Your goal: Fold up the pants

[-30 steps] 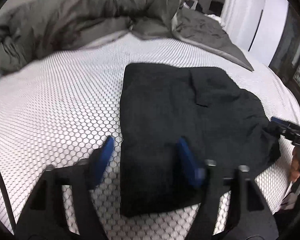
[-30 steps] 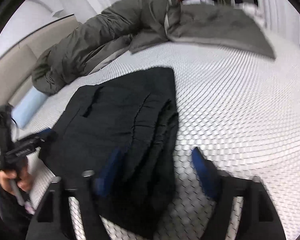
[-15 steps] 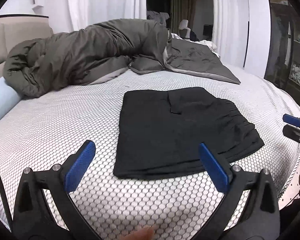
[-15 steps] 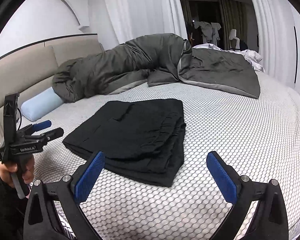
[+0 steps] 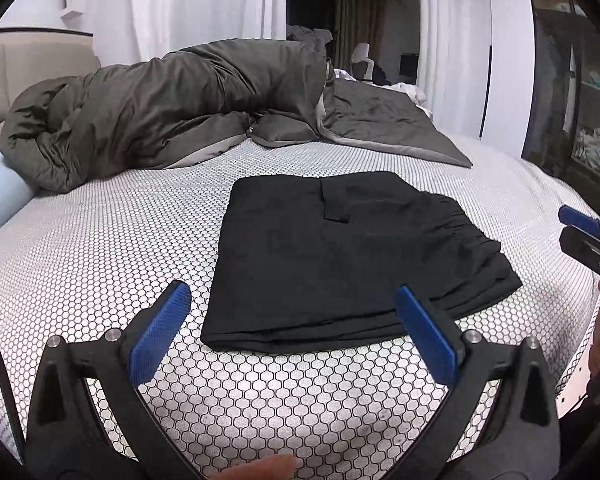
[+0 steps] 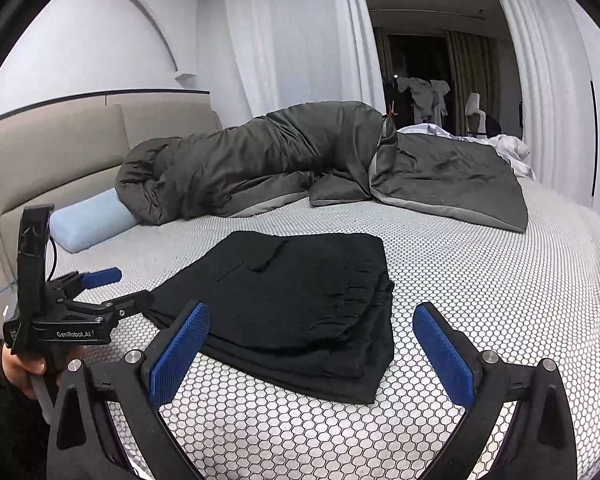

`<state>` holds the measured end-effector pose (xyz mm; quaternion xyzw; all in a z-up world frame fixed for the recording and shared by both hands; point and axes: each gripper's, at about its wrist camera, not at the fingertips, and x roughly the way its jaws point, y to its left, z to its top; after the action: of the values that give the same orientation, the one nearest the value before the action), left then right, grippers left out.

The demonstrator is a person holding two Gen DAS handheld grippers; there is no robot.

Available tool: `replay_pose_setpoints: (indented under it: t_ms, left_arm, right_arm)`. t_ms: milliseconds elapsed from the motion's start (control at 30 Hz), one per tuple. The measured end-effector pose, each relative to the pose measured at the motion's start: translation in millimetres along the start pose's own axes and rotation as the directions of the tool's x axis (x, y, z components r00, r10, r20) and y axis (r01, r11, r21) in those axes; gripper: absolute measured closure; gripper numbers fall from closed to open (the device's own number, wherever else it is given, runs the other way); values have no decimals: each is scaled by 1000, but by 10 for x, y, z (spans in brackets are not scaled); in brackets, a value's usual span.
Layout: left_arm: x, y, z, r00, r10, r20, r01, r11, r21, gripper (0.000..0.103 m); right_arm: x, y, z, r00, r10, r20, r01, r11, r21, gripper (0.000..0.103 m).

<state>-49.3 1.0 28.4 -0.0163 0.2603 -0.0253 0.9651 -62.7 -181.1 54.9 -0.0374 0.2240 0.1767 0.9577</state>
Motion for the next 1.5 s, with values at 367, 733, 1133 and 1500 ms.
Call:
replay_pose_setpoints:
  t_ms: [367,733,1133,1500]
  left_arm:
    - [-9,58,6,1000,-15,8,15,1000,1,1]
    - [3,100,19,1000,0,21,0,1000,16,1]
    - [3,146,22,1000,1,23,-1,1000,12,1]
    - [0,169,17,1000,1,25,-2,1000,15,1]
  right_arm:
    - [32,121,-44,1000,-16,-3,16,999,-27,0]
    - [81,152,-63,1000,-29,-10,28,999,-29,0]
    - [100,188,-71,999,-30,-10,30,999,-39,0]
    - [119,210,-82,999,-36,-14,35,999,-41,0]
